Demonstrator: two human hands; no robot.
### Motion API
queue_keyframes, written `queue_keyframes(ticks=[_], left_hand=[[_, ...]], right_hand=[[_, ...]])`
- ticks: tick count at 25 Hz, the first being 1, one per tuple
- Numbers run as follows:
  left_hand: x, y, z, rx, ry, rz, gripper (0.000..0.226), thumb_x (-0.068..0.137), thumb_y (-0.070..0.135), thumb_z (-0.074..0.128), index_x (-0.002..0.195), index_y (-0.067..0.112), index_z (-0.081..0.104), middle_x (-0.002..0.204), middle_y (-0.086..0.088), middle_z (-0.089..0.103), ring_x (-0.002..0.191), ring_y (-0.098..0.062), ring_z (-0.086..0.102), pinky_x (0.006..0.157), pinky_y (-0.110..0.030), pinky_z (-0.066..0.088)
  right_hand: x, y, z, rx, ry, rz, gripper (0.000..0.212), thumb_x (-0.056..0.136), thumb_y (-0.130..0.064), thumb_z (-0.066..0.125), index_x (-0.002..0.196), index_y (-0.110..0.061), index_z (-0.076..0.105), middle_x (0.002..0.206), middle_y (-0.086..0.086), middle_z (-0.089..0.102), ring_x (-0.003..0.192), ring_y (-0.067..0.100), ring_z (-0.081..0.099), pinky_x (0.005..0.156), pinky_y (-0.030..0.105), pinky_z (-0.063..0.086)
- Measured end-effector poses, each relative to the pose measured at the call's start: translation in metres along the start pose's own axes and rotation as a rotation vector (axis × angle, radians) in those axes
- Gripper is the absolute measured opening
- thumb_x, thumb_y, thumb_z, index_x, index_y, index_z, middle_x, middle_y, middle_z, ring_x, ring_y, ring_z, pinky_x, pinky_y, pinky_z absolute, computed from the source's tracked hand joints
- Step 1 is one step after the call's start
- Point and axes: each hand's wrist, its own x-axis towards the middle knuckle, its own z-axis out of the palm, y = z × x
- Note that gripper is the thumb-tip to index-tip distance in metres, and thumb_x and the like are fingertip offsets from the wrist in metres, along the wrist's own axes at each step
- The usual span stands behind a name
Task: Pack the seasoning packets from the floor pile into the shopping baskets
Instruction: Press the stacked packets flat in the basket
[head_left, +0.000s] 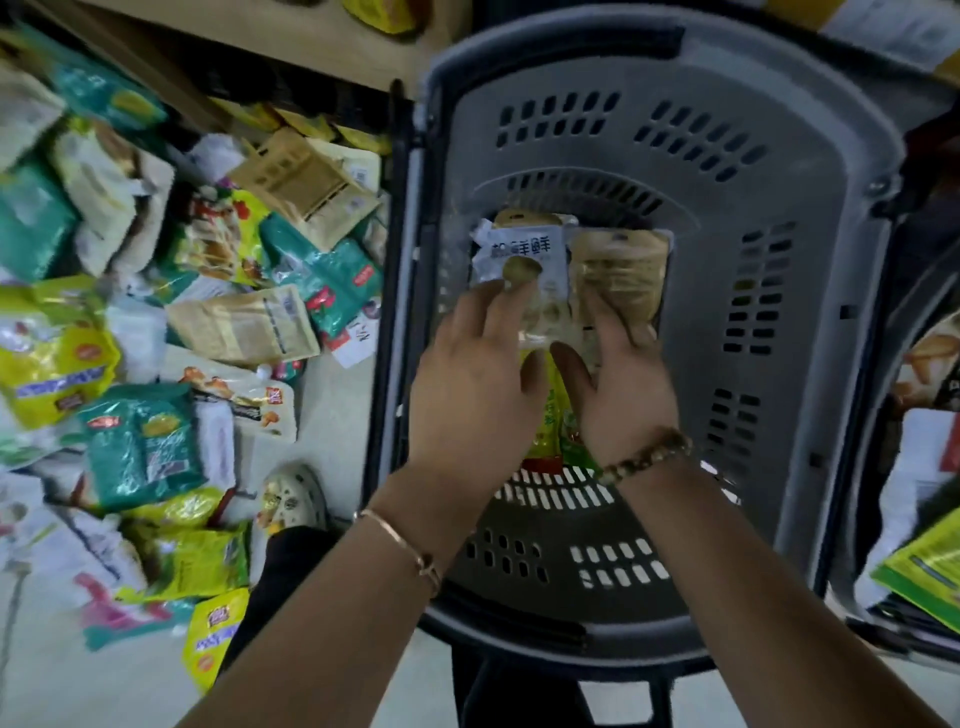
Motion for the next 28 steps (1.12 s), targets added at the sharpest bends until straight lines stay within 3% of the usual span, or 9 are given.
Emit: queue_keyframes(ticks=[3,7,11,14,19,25,28], left_hand=[[-0.025,-0.018,-0.054,-0.011,0.059,-0.006,0.049,0.082,0.022,0.056,0.13,0.012,0.051,0.132,-0.012,0.051,0.113,-0.035,0.055,0.081,-0.042,0.049],[-0.057,-0.081,-0.116,-0.031,0.103,-0.163,0.051,0.087,0.02,0.06,0.135,0.011,0.047,0.137,-0.012,0.047,0.121,-0.035,0.05,0.088,-0.044,0.047],[-0.093,-0.167,-0.155,-0.05,0.132,-0.325,0.051,0.085,0.017,0.062,0.134,0.011,0.048,0.135,-0.01,0.048,0.119,-0.032,0.05,0.089,-0.038,0.042],[-0.115,-0.233,-0.166,-0.034,0.101,-0.473,0.053,0.086,0.02,0.06,0.136,0.014,0.046,0.138,-0.008,0.046,0.121,-0.031,0.048,0.09,-0.038,0.041],[-0.142,-0.324,-0.159,-0.064,-0.037,-0.645,0.056,0.089,0.023,0.055,0.141,0.016,0.038,0.137,-0.008,0.044,0.122,-0.03,0.045,0.091,-0.038,0.039],[-0.138,-0.396,-0.103,-0.311,-0.075,-0.845,0.054,0.088,0.023,0.054,0.14,0.02,0.038,0.137,-0.008,0.043,0.121,-0.032,0.047,0.094,-0.041,0.042],[-0.125,-0.43,-0.063,-0.411,-0.054,-0.92,0.052,0.09,0.023,0.054,0.139,0.02,0.04,0.139,-0.008,0.042,0.122,-0.03,0.047,0.095,-0.037,0.041]], right_hand=[[-0.014,-0.062,-0.005,0.102,-0.013,-0.065,0.054,0.086,-0.026,0.06,0.136,-0.011,0.044,0.137,0.011,0.047,0.12,0.029,0.05,0.092,0.032,0.042],[-0.024,-0.145,0.017,0.123,-0.023,-0.12,0.053,0.084,-0.02,0.065,0.133,-0.008,0.048,0.135,0.013,0.049,0.116,0.028,0.052,0.089,0.023,0.036],[-0.034,-0.213,0.073,0.08,-0.187,-0.205,0.051,0.083,-0.014,0.065,0.131,-0.009,0.049,0.131,0.013,0.051,0.115,0.031,0.054,0.09,0.034,0.045],[-0.032,-0.246,0.129,-0.019,-0.387,-0.191,0.052,0.085,-0.018,0.06,0.135,-0.016,0.045,0.136,0.009,0.047,0.118,0.03,0.05,0.092,0.038,0.043],[-0.011,-0.268,0.22,-0.317,-0.644,-0.169,0.054,0.089,-0.026,0.055,0.139,-0.023,0.036,0.143,0.007,0.039,0.124,0.028,0.045,0.093,0.039,0.043],[0.042,-0.261,0.33,-0.408,-0.664,-0.113,0.051,0.087,-0.026,0.06,0.134,-0.015,0.043,0.132,0.01,0.052,0.117,0.028,0.051,0.092,0.037,0.044],[0.058,-0.251,0.394,-0.499,-0.766,-0.126,0.057,0.085,-0.031,0.064,0.135,-0.016,0.042,0.135,0.007,0.05,0.12,0.028,0.049,0.097,0.041,0.044]])
